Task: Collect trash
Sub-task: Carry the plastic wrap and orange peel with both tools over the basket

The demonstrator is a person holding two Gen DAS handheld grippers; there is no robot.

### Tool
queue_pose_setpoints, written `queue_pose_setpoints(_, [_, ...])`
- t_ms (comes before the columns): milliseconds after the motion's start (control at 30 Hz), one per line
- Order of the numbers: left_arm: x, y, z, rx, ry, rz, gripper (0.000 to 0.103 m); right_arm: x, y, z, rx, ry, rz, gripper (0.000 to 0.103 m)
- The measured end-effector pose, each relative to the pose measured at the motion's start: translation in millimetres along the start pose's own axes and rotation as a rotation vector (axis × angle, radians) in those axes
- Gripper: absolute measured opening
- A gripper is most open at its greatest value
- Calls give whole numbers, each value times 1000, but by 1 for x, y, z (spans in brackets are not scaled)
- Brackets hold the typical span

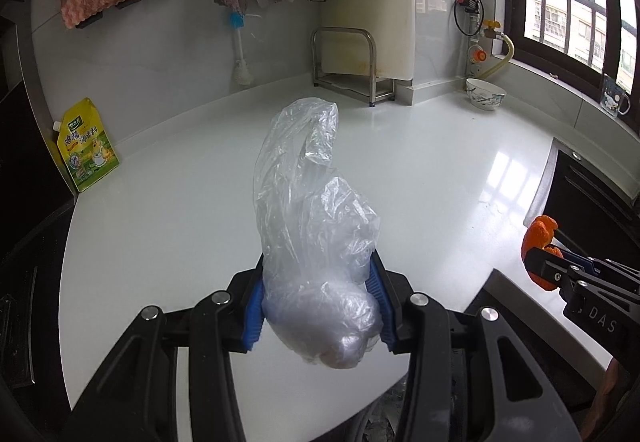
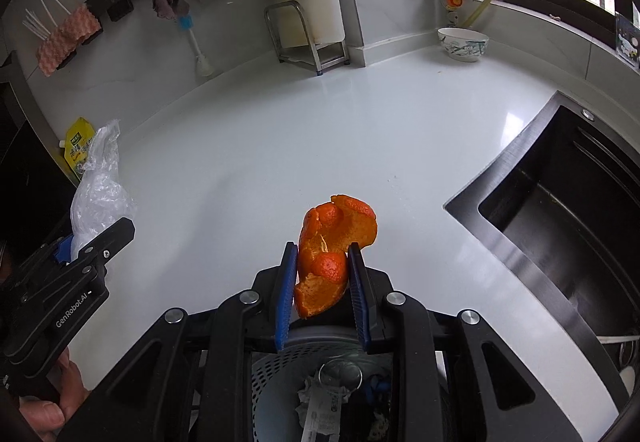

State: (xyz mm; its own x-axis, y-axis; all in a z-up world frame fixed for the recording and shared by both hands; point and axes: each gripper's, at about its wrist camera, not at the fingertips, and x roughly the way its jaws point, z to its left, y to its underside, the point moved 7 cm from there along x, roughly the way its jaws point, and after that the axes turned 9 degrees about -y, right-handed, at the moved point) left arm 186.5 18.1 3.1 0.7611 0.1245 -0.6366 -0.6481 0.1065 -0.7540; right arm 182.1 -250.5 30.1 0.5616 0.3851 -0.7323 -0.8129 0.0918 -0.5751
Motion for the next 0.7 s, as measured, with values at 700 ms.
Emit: queue_pose_setpoints(700, [-71, 119, -69, 83, 220, 112, 44, -83, 142, -28, 61, 42, 10, 25])
